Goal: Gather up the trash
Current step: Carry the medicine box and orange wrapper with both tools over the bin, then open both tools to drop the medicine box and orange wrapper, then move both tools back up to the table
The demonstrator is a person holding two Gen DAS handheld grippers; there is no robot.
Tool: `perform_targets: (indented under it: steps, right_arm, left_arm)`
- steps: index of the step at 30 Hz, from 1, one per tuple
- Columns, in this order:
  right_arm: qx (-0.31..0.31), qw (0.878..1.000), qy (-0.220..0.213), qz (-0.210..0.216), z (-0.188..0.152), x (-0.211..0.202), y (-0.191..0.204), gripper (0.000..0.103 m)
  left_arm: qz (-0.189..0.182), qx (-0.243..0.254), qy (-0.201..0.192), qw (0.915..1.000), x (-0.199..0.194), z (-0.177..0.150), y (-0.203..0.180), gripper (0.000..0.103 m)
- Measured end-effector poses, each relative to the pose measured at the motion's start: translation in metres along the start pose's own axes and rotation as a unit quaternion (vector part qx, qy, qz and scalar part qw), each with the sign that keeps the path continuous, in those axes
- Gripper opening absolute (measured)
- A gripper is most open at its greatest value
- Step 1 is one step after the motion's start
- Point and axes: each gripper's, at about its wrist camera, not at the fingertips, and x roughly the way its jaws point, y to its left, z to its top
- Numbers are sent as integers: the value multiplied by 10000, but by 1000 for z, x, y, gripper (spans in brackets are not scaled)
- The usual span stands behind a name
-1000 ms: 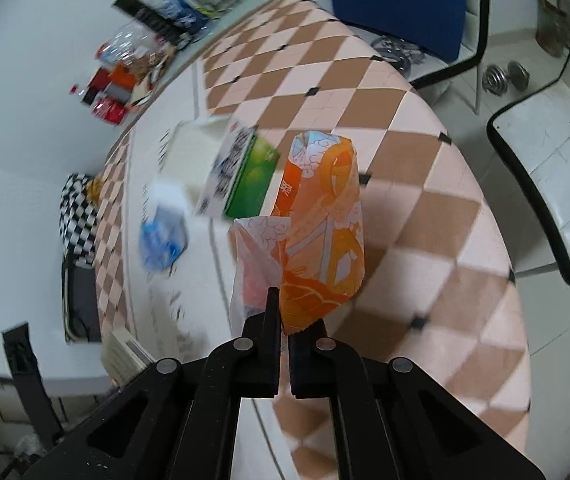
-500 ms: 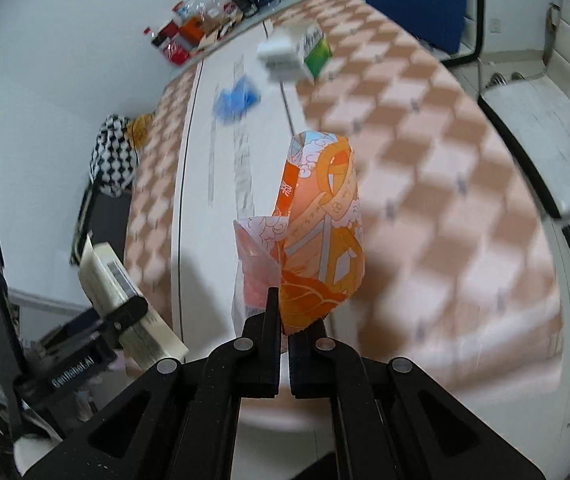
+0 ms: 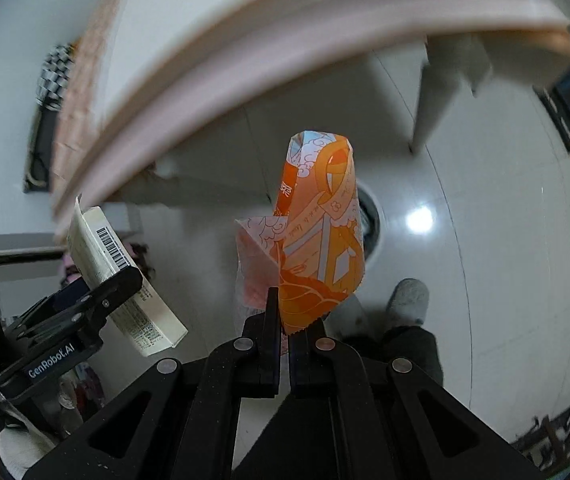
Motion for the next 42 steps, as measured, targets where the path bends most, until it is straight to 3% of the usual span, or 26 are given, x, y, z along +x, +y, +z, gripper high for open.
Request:
perform_targets:
  steps: [6,11,17,19,20,21,22,24,25,30,34,42]
  right_arm:
    - [159,9993,323,-89,-9,91,-42,3]
    - [411,9980,458,-134,11,162,-70,3]
    - [567,9953,744,-263,36,244,-98,4]
    - [617,9935,911,-296,43,268,-107,6]
    - [607,9930,949,-357,44,278,-112,8]
    - [590,9927,960,-425,48,282,-114,22]
    - [552,9927,952,-498,50,286,-116,46]
    - [456,9931,912,-579,52,286,-115,78]
    - [385,9933,884,-634,53,285,-114,84]
    - [112,9955,758,-551,56,275,-105,84]
    - [-115,9948,479,-891,57,261,-94,84]
    - [-384,9903,439,-1259,45,234,-84,84]
  left_arm:
    - [-183,-245,462,9985,102,4,5,81]
    - [-711,-508,762,9933,183,23,9,82]
    - [-1136,-664,941,9868,241,40,11,84]
    - [-1243,-761,1041,9838,255,41,14,99]
    - [-1241,-786,1085,9832,259,42,15,101]
    - [-1206,-806,1073,9836,259,40,17,101]
    - [-1172,-801,1064,9841,259,39,17,101]
    - [-1045,-772,1026,9862,257,35,17,101]
    - [-956,-747,979,9878,254,33,17,101]
    - [-430,-628,785,9940,240,18,25,101]
    - [245,-519,546,9969,232,7,27,101]
    - [335,-455,412,9975,201,-8,24,101]
